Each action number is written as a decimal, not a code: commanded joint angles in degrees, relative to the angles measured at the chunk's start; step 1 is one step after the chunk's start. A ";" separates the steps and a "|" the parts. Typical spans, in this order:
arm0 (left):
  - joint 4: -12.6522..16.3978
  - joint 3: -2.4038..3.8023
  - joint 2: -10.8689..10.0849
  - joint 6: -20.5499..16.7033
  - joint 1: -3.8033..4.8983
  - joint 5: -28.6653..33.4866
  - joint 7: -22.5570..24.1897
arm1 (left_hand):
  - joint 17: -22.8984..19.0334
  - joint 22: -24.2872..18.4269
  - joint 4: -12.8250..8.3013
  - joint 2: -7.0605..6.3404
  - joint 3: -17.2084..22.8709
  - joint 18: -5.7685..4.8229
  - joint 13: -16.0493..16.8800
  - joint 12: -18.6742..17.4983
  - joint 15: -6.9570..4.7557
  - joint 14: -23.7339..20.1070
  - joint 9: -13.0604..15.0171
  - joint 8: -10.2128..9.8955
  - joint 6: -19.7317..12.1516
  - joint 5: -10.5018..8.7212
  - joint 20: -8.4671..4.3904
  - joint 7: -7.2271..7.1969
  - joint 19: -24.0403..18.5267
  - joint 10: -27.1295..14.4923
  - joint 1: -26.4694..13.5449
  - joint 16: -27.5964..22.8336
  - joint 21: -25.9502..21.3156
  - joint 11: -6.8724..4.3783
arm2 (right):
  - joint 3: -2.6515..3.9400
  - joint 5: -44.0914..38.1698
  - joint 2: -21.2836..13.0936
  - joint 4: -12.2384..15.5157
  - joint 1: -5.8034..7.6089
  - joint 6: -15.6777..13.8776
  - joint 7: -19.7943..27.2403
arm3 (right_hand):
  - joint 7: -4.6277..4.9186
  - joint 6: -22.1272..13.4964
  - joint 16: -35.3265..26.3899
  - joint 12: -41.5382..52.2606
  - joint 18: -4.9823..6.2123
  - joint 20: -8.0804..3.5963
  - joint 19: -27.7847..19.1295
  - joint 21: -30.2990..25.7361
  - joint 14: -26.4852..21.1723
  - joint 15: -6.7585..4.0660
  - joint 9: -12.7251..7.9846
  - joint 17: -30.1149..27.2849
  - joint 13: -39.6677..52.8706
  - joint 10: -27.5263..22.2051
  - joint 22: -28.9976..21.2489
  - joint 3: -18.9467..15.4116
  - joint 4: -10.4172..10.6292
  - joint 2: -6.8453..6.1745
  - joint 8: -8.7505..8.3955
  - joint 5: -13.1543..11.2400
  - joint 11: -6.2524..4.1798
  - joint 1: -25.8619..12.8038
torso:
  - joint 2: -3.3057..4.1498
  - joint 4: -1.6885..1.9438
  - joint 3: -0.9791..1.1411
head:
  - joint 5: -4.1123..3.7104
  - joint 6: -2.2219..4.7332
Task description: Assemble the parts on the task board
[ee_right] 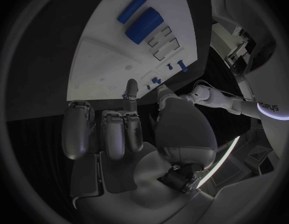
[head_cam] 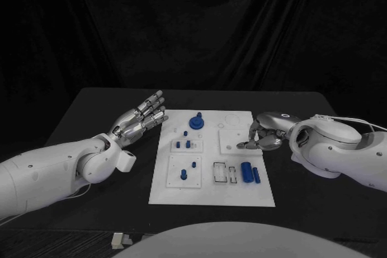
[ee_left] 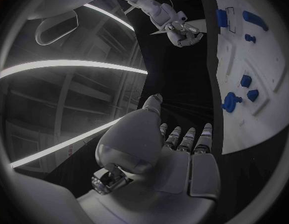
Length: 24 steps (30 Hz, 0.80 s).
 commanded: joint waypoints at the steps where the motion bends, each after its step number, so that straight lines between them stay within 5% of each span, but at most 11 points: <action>1: 0.05 0.06 0.17 0.51 -0.10 0.31 0.71 | -0.06 -0.04 0.02 0.59 0.29 0.49 -0.05 -0.38 0.51 0.08 0.06 0.31 -0.02 0.19 0.18 0.42 -0.07 0.01 0.00 -0.37 0.01 0.40 | 0.02 -2.33 0.27 -0.08 -0.42 6.80 -7.65 | -0.35 0.73 0.14 0.14 -0.82 -0.54 3.24 2.51 5.95 -0.63 2.15 15.05 15.05 6.05 12.73 0.70 0.08 0.13 0.69 -0.40 -0.44 -0.86 | -0.33 -0.28 0.19 | 0.27 -0.01; 6: 0.05 0.06 0.15 0.61 -0.15 0.31 0.69 | -0.06 -0.09 0.02 0.66 0.34 0.48 -0.05 -0.38 0.56 0.08 0.05 0.30 -0.05 0.19 0.19 0.45 -0.09 0.01 0.02 -0.37 0.00 0.40 | 0.03 -2.46 0.83 -0.14 -1.00 8.47 -9.05 | -0.73 1.44 0.14 0.14 -0.79 -0.86 3.13 2.62 5.95 -0.95 3.93 15.05 15.05 6.05 12.68 1.12 0.01 0.57 0.75 -0.58 -0.79 -1.14 | -0.45 -0.42 0.31 | 0.63 -0.01; 15: 0.01 0.06 0.13 0.77 -0.19 0.31 0.65 | -0.06 -0.10 0.00 0.71 0.40 0.48 -0.05 -0.38 0.61 0.08 0.04 0.29 -0.08 0.18 0.19 0.50 -0.10 0.01 0.03 -0.37 -0.01 0.41 | 0.03 -2.51 1.84 -0.59 -1.95 9.73 -10.08 | -1.09 2.67 0.14 0.14 -0.84 -1.16 3.16 3.08 5.95 -1.26 5.01 15.05 15.05 6.05 12.73 1.32 0.01 1.30 0.13 -1.02 -1.14 -1.96 | -0.34 -0.25 0.19 | 0.63 -0.01; 21: -0.06 0.06 0.17 0.90 -0.20 0.31 0.58 | -0.06 -0.10 0.00 0.71 0.40 0.48 -0.05 -0.38 0.61 0.08 0.04 0.29 -0.08 0.18 0.19 0.50 -0.10 0.01 0.03 -0.37 -0.01 0.41 | 0.03 -2.52 2.13 -0.51 -2.76 8.33 -9.80 | -1.11 3.30 0.14 0.14 -0.86 -1.31 3.10 3.35 5.95 -1.37 4.95 15.05 15.05 6.05 12.74 1.88 -0.30 2.86 -1.92 -0.82 -1.21 -2.09 | -0.36 -0.27 0.19 | 0.70 -0.01; 24: -0.10 0.06 0.18 0.96 -0.21 0.31 0.54 | -0.06 -0.10 0.00 0.71 0.40 0.48 -0.05 -0.38 0.61 0.08 0.04 0.29 -0.08 0.18 0.19 0.50 -0.10 0.01 0.03 -0.37 -0.01 0.41 | 0.03 -2.52 2.22 -0.29 -3.10 7.73 -9.65 | -1.07 3.65 0.14 0.14 -0.86 -1.31 3.07 3.48 5.95 -1.35 4.78 15.05 15.05 6.05 12.75 2.00 -0.53 2.58 -2.97 -0.74 -1.17 -0.82 | -0.35 -0.25 0.19 | 0.67 -0.01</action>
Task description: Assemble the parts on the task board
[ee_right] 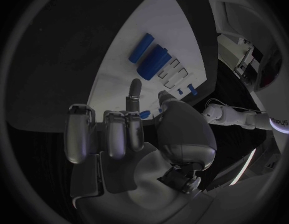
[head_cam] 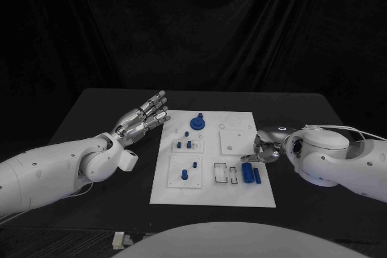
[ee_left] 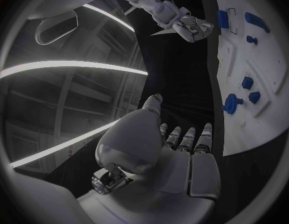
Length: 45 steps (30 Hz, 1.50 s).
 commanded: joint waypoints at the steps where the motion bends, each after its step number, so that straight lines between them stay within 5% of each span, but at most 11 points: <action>1: 0.03 0.05 0.12 0.76 -0.11 0.31 0.57 | -0.10 -0.09 0.00 0.72 0.40 0.48 -0.08 -0.38 0.40 -0.13 0.05 0.29 -0.08 0.18 0.19 0.50 -0.10 0.01 0.03 -0.37 -0.01 0.41 | 0.02 -0.55 0.09 0.36 -0.48 -0.52 -1.32 | -0.02 0.68 0.15 0.14 -0.91 -0.49 3.07 0.39 6.15 -0.32 -0.17 15.06 15.07 6.05 12.78 0.30 -0.26 -0.19 -0.82 -0.10 -0.35 1.27 | 0.00 0.03 -0.02 | 0.00 -0.01; 31: 0.00 0.05 0.23 1.35 -0.14 0.31 0.03 | -0.10 0.02 -0.11 0.82 0.65 0.46 -0.08 -0.38 0.82 -0.13 0.16 0.41 0.49 0.13 0.30 1.31 0.00 0.01 0.05 -0.37 0.06 0.66 | 0.02 -0.55 2.00 -0.29 -2.88 2.07 -2.08 | 0.33 0.50 0.15 0.14 -0.39 -0.39 2.11 -1.52 6.15 -0.21 -0.25 15.06 15.07 6.05 12.08 0.26 -0.60 -0.59 -3.37 -0.41 -0.08 3.87 | -0.07 0.00 -0.02 | 0.10 -0.01; 45: 0.09 0.05 0.21 1.69 -0.16 0.31 -0.40 | -0.10 0.08 -0.17 0.79 0.70 0.45 -0.08 -0.38 0.89 -0.13 0.21 0.48 0.74 0.14 0.34 1.62 0.05 0.01 0.06 -0.37 0.10 0.69 | 0.03 -0.55 3.43 -0.91 -3.32 2.44 -2.12 | 0.80 -0.52 0.15 0.14 -0.32 -0.16 1.88 -1.64 6.15 0.05 1.03 15.06 15.07 6.05 11.98 0.29 -2.47 -0.83 -5.64 2.01 0.31 8.21 | -0.03 -0.02 0.00 | 0.16 -0.01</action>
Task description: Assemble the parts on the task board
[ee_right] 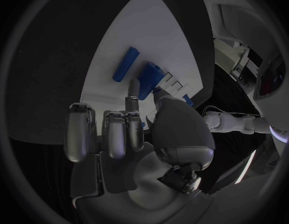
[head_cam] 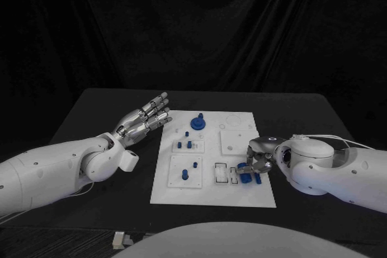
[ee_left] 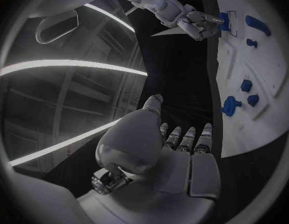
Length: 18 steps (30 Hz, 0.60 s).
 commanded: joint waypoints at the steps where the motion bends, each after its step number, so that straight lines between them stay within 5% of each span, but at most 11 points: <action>1: 0.13 0.05 0.08 0.86 -0.11 0.31 0.29 | -0.09 0.09 -0.01 0.56 0.22 0.45 -0.07 -0.38 0.28 0.08 0.05 0.26 0.02 0.14 0.34 0.50 0.05 0.02 -0.17 -0.37 0.10 0.30 | 0.01 -0.36 0.16 -0.24 -0.22 1.05 -1.09 | 0.15 -0.94 0.15 0.14 -0.33 -0.08 1.86 -0.29 6.15 0.15 0.55 15.08 15.09 6.06 11.99 0.05 -0.77 0.05 -0.63 1.96 0.44 1.36 | 0.03 -0.02 0.01 | 0.05 -0.01; 18: 0.16 0.05 0.04 1.20 -0.13 0.31 -0.31 | -0.04 0.17 -0.22 0.54 0.43 0.41 -0.07 -0.38 0.54 0.16 0.20 0.47 0.86 0.19 0.39 1.40 0.16 0.02 -0.17 -0.31 0.17 0.46 | 0.01 -0.36 1.04 -0.96 -1.07 2.80 -1.85 | 1.22 -4.08 0.15 0.14 -0.22 0.52 1.59 -0.73 6.15 0.83 2.29 15.08 15.09 6.06 11.81 0.12 -2.01 0.90 -3.40 8.33 1.32 2.51 | -0.01 0.00 -0.02 | 0.16 -0.01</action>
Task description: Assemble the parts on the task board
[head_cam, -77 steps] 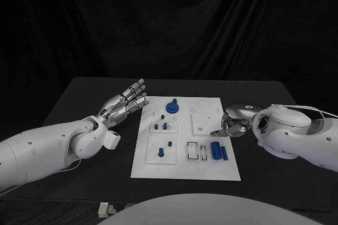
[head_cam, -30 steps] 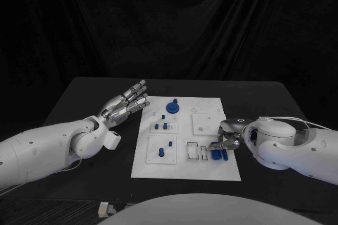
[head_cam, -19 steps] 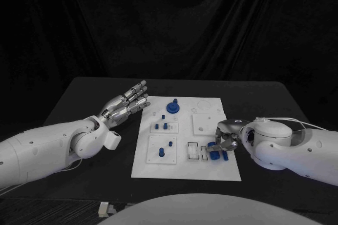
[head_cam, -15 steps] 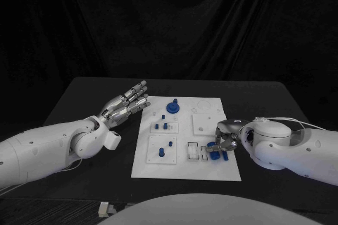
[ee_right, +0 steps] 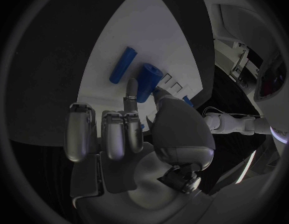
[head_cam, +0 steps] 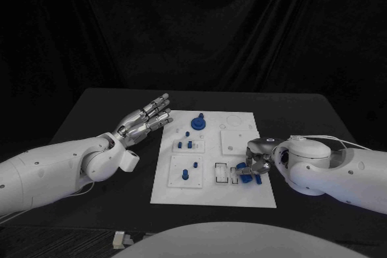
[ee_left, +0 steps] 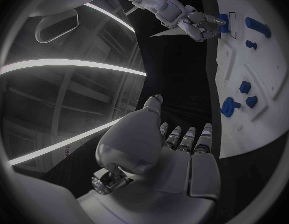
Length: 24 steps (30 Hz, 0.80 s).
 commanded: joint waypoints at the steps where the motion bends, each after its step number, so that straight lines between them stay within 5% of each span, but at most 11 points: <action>1: 0.14 0.05 0.05 0.80 -0.11 0.31 0.34 | -0.06 0.04 -0.07 0.54 0.27 0.41 -0.09 -0.37 0.34 -0.05 0.08 0.25 0.04 0.19 0.39 0.17 0.16 0.02 -0.18 -0.32 0.18 0.46 | -0.27 -0.36 0.03 -0.32 -0.51 2.23 -1.79 | 0.38 -1.27 0.15 0.15 -0.21 0.59 1.55 -0.59 6.01 0.50 0.17 15.08 15.10 5.97 11.78 -0.10 -0.29 0.56 -0.87 0.44 0.70 0.21 | 0.00 0.03 -0.03 | -0.03 -0.01; 15: 0.13 0.05 0.13 1.00 -0.12 0.31 0.13 | -0.03 0.08 -0.11 0.55 0.33 0.40 -0.09 -0.37 0.40 0.01 0.09 0.28 0.15 0.19 0.41 0.36 0.20 0.02 -0.18 -0.28 0.20 0.50 | -0.27 -0.36 0.39 -0.50 -0.59 3.57 -1.96 | 2.56 -8.48 0.15 0.15 0.69 2.58 -0.02 -4.82 6.01 2.75 0.44 15.08 15.10 5.97 10.35 0.31 -2.53 0.36 -5.21 5.18 2.17 1.65 | 0.00 0.02 -0.02 | 0.00 -0.01; 24: 0.17 0.05 0.12 1.13 -0.12 0.31 -0.06 | 0.01 0.10 -0.13 0.58 0.39 0.39 -0.09 -0.37 0.52 0.10 0.09 0.29 0.17 0.18 0.42 0.49 0.24 0.02 -0.20 -0.22 0.23 0.57 | -0.27 -0.36 0.56 -0.60 -0.61 4.18 -1.97 | 3.22 -11.26 0.15 0.15 0.87 3.11 -0.16 -5.72 6.01 3.18 1.37 15.08 15.10 5.97 10.09 0.90 -4.01 0.69 -4.67 8.02 2.61 2.61 | 0.00 0.04 -0.01 | -0.01 -0.01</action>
